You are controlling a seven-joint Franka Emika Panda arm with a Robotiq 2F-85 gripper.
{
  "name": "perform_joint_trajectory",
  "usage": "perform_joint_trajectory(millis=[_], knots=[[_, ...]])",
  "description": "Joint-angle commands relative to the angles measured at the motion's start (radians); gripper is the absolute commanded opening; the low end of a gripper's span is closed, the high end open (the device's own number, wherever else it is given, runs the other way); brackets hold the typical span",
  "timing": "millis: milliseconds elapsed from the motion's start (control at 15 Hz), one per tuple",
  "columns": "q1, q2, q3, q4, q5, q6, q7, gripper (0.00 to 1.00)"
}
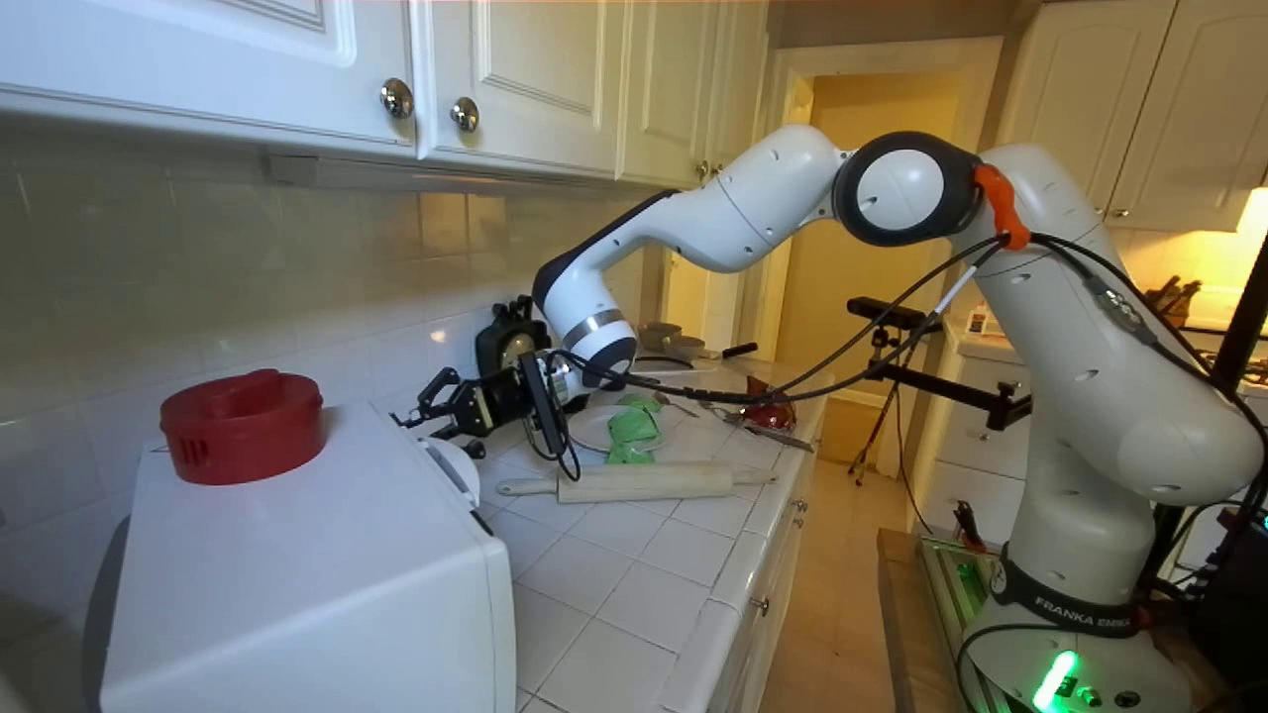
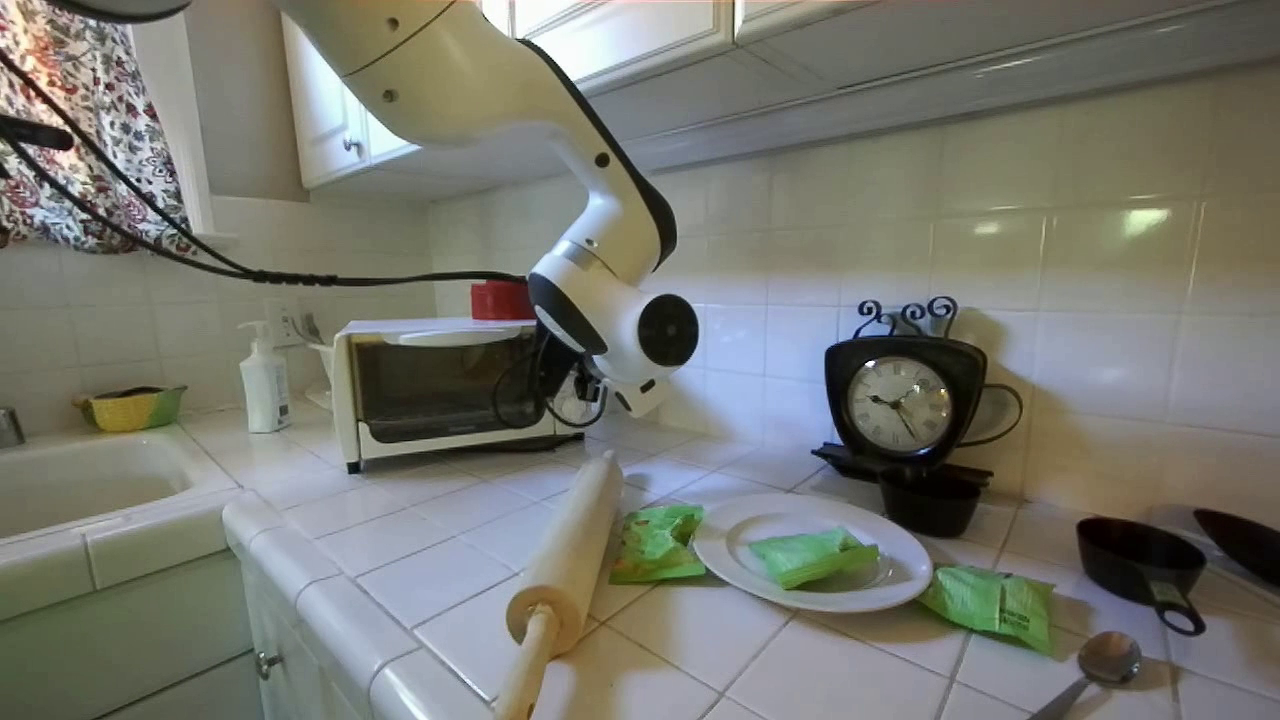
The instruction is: Turn the top knob of the microwave to the right
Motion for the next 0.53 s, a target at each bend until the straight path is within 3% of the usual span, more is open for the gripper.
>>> perform_joint_trajectory(millis=[0, 333, 467], knots=[[0.005, 0.009, 0.007, -0.007, 0.029, -0.011, -0.010, 0.01], [0.011, -0.005, 0.002, -0.029, 0.055, 0.011, -0.021, 0.03], [0.043, -0.016, -0.012, -0.037, 0.049, 0.107, -0.007, 0.03]])
